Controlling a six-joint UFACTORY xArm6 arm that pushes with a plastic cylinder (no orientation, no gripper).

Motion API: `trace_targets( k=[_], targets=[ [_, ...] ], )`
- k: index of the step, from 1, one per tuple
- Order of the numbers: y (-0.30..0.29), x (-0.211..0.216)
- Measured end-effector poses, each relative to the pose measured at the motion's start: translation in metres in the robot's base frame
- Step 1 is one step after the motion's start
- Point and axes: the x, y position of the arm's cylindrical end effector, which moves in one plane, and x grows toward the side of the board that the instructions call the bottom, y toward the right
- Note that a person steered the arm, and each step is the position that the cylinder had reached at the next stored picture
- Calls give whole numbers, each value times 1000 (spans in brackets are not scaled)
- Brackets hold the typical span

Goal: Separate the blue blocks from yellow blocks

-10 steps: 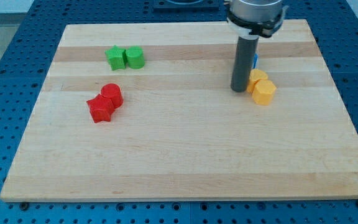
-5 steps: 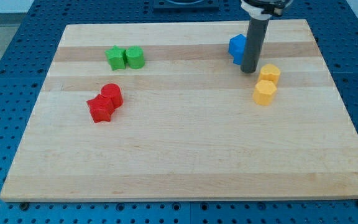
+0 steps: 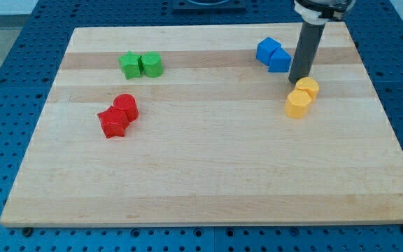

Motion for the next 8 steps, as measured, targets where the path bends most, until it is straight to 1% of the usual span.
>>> trace_targets(
  k=[1,3,5,6,7,8],
  targets=[
    [8,-10],
    [32,-7],
    [27,26],
    [17,29],
    [12,21],
    [12,2]
  ],
)
